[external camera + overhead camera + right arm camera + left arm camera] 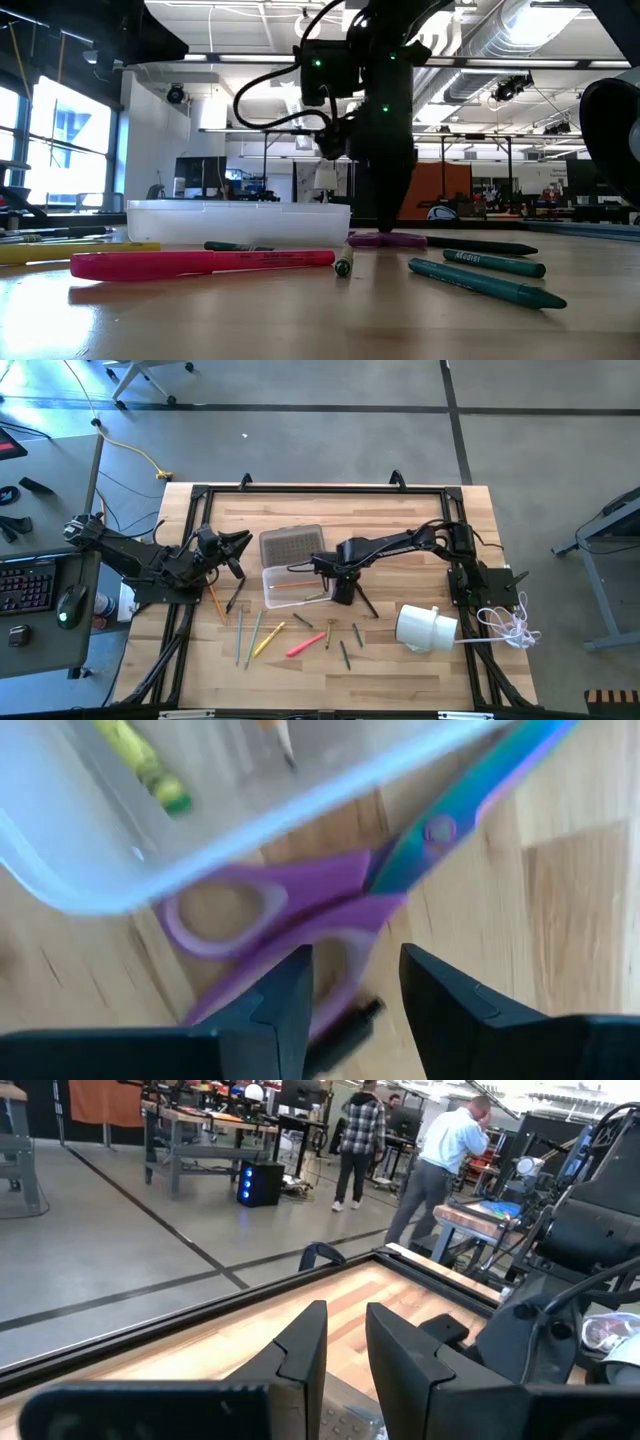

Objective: Pick & place school supplies into a supply box
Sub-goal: Put the purple scissors into the gray supply box

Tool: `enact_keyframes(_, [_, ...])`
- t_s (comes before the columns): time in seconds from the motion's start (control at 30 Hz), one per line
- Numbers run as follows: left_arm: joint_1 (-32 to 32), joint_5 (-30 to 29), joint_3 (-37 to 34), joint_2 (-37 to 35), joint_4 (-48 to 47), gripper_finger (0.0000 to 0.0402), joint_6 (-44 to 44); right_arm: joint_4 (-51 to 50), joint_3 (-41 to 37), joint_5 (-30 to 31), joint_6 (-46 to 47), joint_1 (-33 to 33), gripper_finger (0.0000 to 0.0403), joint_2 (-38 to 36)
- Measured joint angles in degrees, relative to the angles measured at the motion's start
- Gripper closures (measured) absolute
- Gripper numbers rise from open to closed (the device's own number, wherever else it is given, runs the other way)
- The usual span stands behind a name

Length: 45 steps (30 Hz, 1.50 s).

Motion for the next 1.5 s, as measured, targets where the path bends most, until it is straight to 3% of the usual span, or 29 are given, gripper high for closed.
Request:
enact_keyframes(0.83, [0.0,-0.1,0.0,0.0,0.0,0.0291,0.1,-4.5,-0.1,2.3,-1.4,0.1,0.0269,-0.1])
enact_keyframes(1.1, [0.0,-0.1,0.0,0.0,0.0,0.0291,0.1,-5.6,0.5,7.6,-1.9,0.3,0.0269,-3.3])
enact_keyframes(1.27, [0.0,-0.1,0.0,0.0,0.0,0.0291,0.1,-5.0,0.0,5.8,-1.8,0.1,0.0269,-3.7])
enact_keyframes(1.5, [0.0,-0.1,0.0,0.0,-1.6,0.0291,-1.2,-1.2,-7.3,3.4,1.0,0.0,0.0269,-3.7])
